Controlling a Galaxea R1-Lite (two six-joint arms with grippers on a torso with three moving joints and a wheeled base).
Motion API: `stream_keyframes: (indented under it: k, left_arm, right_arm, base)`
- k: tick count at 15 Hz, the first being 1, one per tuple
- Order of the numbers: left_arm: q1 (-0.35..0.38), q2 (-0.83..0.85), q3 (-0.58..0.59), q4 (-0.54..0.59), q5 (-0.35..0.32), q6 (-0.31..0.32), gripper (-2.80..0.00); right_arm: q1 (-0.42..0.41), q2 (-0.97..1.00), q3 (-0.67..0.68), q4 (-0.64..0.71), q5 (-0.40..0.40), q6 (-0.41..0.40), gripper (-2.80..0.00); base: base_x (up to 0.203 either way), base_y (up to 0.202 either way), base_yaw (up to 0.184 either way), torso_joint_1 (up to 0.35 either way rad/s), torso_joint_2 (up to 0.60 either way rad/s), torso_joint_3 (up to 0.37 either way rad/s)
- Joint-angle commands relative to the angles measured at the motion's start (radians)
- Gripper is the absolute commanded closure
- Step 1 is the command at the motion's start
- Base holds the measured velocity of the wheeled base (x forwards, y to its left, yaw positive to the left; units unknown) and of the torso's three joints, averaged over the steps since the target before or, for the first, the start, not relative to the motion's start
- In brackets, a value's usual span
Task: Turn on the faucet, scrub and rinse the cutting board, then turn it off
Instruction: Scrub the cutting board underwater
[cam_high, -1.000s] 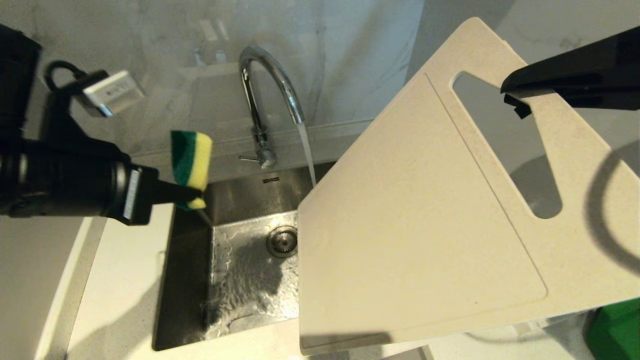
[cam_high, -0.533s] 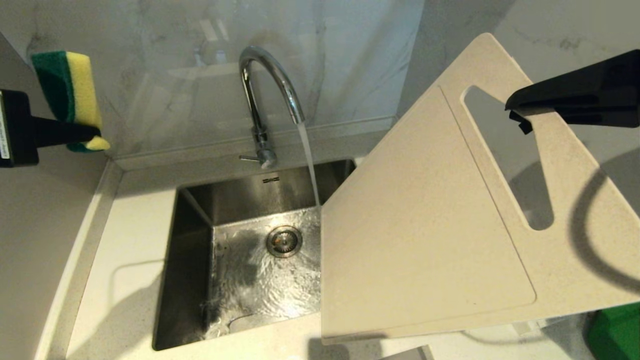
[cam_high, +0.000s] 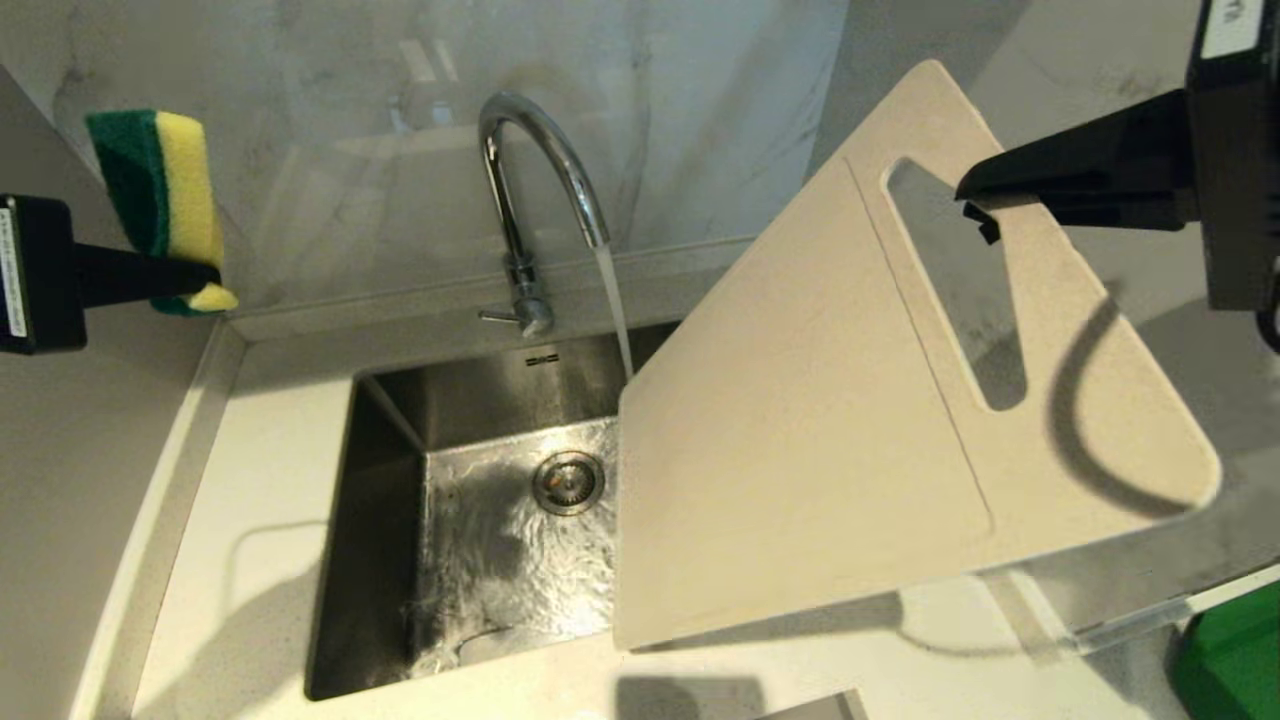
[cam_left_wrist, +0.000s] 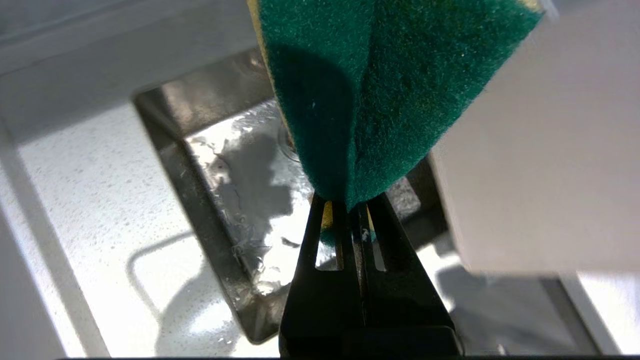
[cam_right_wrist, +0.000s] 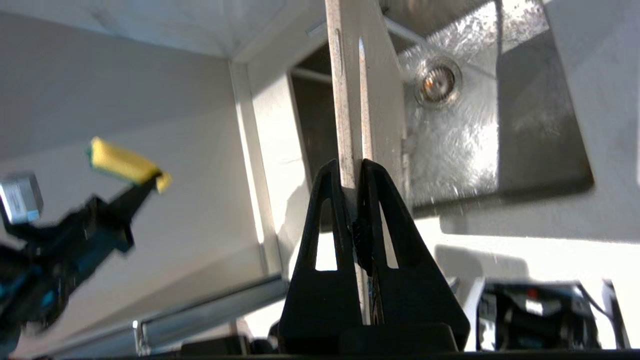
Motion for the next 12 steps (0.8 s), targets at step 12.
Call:
stream_keyframes:
  k: [12]
  left_arm:
    - [-0.150, 0.132, -0.105, -0.002, -0.002, 0.039, 0.00]
  right_arm:
    - [0.000, 0.203, -0.048, -0.159, 0.002, 0.026, 0.00]
  base:
    - [0.000, 0.000, 0.000, 0.000, 0.00, 0.000]
